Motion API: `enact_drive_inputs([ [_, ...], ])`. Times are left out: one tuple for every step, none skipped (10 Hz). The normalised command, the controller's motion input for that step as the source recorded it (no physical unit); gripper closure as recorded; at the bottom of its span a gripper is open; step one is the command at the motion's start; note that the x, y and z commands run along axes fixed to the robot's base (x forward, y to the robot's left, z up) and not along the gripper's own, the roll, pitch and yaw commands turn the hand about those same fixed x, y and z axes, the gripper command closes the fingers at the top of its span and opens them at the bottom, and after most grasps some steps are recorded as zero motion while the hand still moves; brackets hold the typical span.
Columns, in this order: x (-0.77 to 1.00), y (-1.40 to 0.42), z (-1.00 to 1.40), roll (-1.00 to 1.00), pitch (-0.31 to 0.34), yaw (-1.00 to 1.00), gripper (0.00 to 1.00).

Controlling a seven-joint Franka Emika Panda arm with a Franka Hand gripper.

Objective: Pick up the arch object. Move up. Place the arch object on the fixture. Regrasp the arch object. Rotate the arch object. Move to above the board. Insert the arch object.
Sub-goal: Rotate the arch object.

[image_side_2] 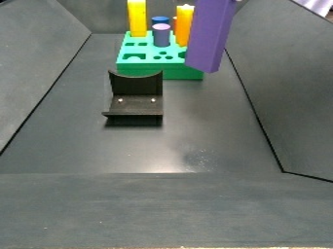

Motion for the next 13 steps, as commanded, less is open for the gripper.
enact_drive_inputs([
  [0.03, 0.01, 0.03, -0.74, 0.494, -0.74, 1.00],
  [0.07, 0.02, 0.03, -0.46, 0.390, -0.40, 1.00],
  [0.08, 0.01, 0.00, -0.25, 0.263, -0.19, 1.00],
  [0.05, 0.02, 0.00, -0.03, 0.029, -1.00, 1.00],
  [0.02, 0.02, 0.02, -0.02, 0.021, -1.00, 1.00],
  [0.01, 0.02, 0.02, -0.03, 0.022, -1.00, 1.00],
  [0.01, 0.02, 0.01, -0.03, 0.023, -1.00, 1.00],
  [0.01, 0.02, 0.01, -0.03, 0.025, -1.00, 1.00],
  [0.01, 0.02, 0.01, -0.03, 0.027, -1.00, 1.00],
  [0.01, 0.02, 0.01, -0.03, 0.028, -1.00, 1.00],
  [0.01, 0.02, 0.01, -0.03, 0.030, -1.00, 1.00],
  [0.01, 0.02, 0.01, -0.04, 0.032, -1.00, 1.00],
  [0.01, 0.02, 0.01, -0.04, 0.034, -1.00, 1.00],
])
